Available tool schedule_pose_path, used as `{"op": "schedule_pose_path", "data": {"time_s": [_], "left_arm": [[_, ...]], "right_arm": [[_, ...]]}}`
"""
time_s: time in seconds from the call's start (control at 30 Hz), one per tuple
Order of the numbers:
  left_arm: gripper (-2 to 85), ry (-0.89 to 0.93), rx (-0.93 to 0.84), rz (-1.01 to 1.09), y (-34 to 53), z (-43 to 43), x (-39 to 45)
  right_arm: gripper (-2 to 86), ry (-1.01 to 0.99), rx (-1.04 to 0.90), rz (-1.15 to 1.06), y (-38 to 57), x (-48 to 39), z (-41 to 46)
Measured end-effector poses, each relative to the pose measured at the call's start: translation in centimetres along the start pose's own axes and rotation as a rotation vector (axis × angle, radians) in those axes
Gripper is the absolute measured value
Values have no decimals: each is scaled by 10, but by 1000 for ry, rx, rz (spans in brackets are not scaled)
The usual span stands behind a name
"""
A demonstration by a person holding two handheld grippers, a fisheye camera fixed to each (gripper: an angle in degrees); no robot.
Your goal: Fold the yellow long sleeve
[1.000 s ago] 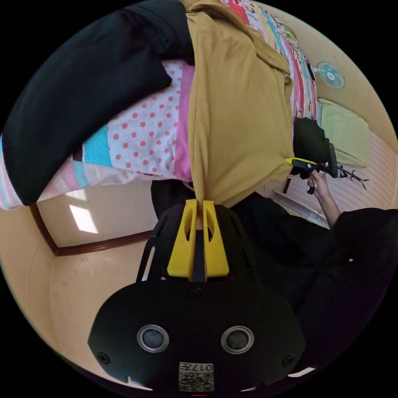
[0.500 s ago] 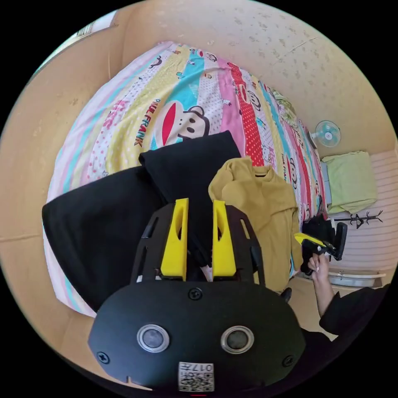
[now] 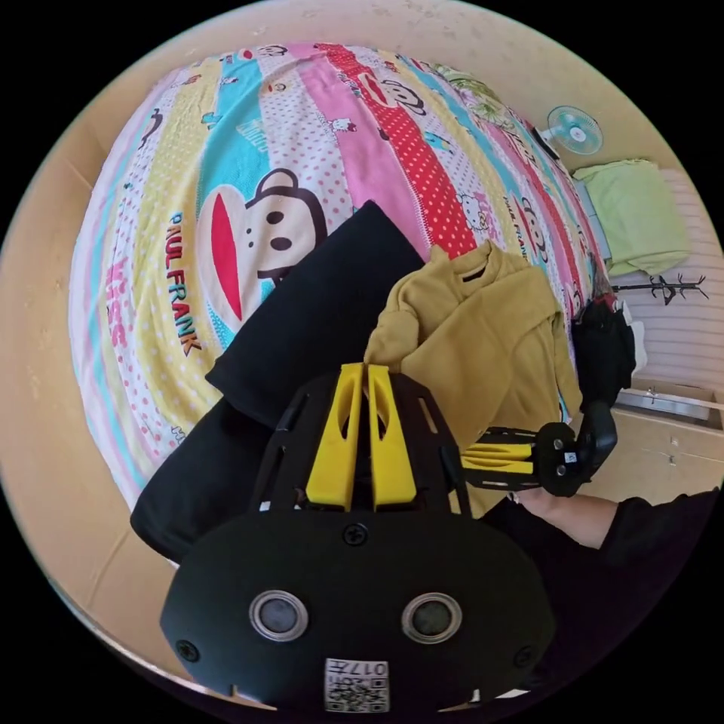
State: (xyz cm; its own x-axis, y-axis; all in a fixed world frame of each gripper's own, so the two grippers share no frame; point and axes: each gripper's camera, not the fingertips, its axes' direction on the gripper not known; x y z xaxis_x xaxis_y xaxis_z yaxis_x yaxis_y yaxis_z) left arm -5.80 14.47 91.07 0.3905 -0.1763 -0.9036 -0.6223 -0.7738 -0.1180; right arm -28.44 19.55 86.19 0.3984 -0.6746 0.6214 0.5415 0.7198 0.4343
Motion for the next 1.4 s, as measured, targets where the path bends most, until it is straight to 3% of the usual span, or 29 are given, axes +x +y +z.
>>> {"op": "schedule_pose_path", "data": {"time_s": [0.1,0.17,0.23,0.3,0.43,0.57,0.67,0.73,0.83,1.1,1.27,1.4], "left_arm": [[8,70,-39,-88,2,34,-28],[20,249,50,-245,19,34,-55],[41,275,157,-325,41,21,-63],[67,237,249,-367,69,6,-63],[80,190,318,-395,136,-9,-33],[77,223,271,-342,176,15,24],[70,269,251,-277,183,35,66],[65,292,235,-242,180,46,86],[64,328,205,-213,171,59,107],[53,350,221,-130,157,70,135],[52,433,194,-172,172,101,146],[52,488,168,-226,197,120,145]], "right_arm": [[17,-134,10,92,19,16,3],[17,-223,45,156,49,24,-24],[20,-226,93,225,91,36,-55],[28,-142,117,342,143,57,-90],[76,347,43,612,260,110,-177],[104,615,-171,618,314,153,-196],[120,632,-392,530,329,181,-157],[115,598,-406,452,327,181,-147],[53,575,-512,407,309,178,-154],[35,1091,-205,268,205,95,-330],[34,1411,230,60,129,11,-365],[35,1327,525,-91,70,-42,-349]]}}
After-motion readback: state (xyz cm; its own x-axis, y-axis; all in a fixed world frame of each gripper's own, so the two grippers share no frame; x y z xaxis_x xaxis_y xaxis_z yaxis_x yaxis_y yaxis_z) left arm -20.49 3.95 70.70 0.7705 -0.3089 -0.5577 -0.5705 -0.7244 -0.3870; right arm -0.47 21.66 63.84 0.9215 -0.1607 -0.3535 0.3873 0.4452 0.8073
